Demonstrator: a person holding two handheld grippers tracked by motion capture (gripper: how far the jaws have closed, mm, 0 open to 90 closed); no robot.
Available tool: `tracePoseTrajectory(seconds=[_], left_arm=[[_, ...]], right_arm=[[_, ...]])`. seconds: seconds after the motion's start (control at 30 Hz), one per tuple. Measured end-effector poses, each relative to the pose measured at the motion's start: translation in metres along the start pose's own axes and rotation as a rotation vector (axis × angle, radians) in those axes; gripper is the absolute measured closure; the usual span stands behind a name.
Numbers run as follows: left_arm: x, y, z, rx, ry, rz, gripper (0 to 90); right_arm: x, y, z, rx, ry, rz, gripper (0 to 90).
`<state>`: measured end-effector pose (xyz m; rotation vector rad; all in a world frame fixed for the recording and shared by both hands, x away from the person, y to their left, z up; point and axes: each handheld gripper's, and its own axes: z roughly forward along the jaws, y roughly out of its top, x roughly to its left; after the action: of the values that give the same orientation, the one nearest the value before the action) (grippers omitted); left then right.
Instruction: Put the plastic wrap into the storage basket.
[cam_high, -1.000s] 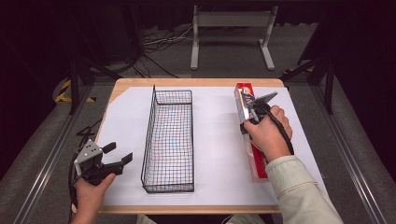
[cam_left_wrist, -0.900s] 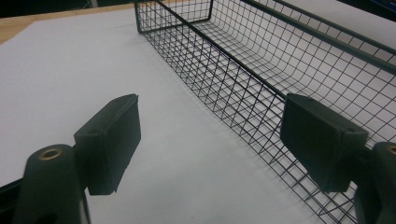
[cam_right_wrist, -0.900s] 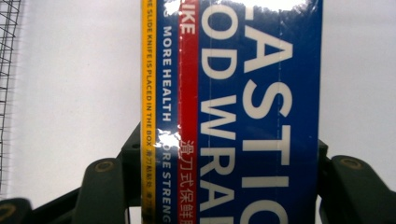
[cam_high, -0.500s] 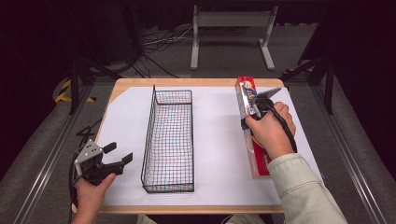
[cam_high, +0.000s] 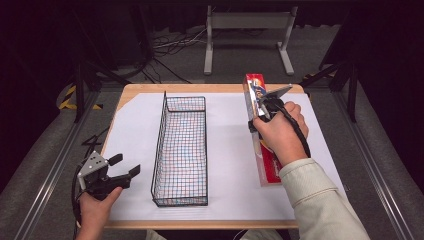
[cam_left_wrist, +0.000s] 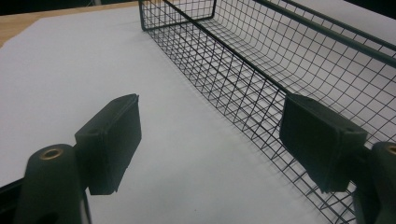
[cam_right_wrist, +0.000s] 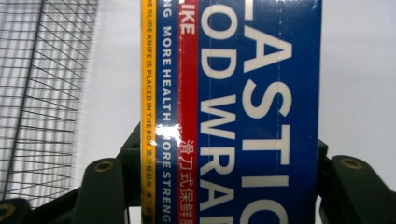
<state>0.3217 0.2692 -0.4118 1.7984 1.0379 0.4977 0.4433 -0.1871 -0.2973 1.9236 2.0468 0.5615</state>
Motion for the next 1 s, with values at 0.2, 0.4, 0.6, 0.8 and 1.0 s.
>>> tracePoseTrajectory(seconds=[0.2, 0.4, 0.6, 0.8, 1.0], left_arm=[[0.0, 0.0, 0.0, -0.001, 0.004, 0.003, 21.8], [-0.001, 0.001, 0.003, 0.001, 0.005, 0.009, 22.0], [-0.002, 0.003, 0.005, 0.0, -0.001, 0.014, 22.0], [-0.001, 0.006, 0.009, 0.003, -0.007, 0.012, 22.1], [-0.001, 0.009, 0.014, -0.006, -0.018, 0.014, 22.2]], right_arm=[[0.021, 0.007, -0.004, -0.005, 0.024, -0.002, 40.7], [0.041, 0.012, -0.008, -0.003, 0.047, 0.023, 40.7], [0.055, 0.016, -0.011, 0.0, 0.041, 0.027, 40.6], [0.069, 0.022, -0.012, 0.002, 0.052, 0.046, 40.6], [0.08, 0.027, -0.012, -0.002, 0.054, 0.07, 40.6]])
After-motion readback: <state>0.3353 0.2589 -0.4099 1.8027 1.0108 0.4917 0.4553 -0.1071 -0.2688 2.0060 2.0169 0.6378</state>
